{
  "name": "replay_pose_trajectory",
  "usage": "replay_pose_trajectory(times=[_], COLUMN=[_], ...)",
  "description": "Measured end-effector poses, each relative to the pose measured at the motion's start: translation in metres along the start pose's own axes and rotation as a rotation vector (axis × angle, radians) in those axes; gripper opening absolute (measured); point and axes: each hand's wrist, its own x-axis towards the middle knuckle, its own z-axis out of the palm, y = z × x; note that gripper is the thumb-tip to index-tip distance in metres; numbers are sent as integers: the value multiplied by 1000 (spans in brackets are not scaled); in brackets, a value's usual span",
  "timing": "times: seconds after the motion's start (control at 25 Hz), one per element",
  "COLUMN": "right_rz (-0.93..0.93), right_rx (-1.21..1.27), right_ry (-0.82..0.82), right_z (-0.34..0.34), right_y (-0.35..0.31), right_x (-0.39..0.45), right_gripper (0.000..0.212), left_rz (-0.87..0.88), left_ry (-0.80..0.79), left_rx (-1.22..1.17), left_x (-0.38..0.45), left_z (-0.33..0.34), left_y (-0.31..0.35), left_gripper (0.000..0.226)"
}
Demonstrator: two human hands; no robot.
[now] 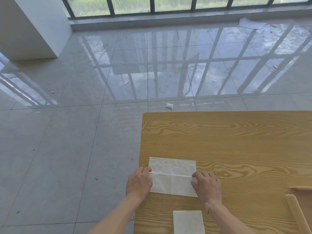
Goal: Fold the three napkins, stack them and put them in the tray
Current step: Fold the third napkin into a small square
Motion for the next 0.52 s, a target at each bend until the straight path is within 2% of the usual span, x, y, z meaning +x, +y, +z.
replay_pose_trajectory(times=[0.12,0.32,0.44,0.52], right_rz=[-32,-148,-160,-154], right_rx=[-30,-38,-71,-48], right_ry=[43,22,-25,-16], right_z=[-1,-3,-2,-1], right_y=[4,7,6,5], right_x=[-1,3,4,4], right_gripper=[33,36,36,30], left_rz=[20,115,171,181], left_ry=[10,1,-34,-38], left_rx=[36,70,118,135], left_x=[-2,3,9,11], left_z=[4,6,3,2], left_y=[-3,-2,1,3], left_gripper=[39,42,37,27])
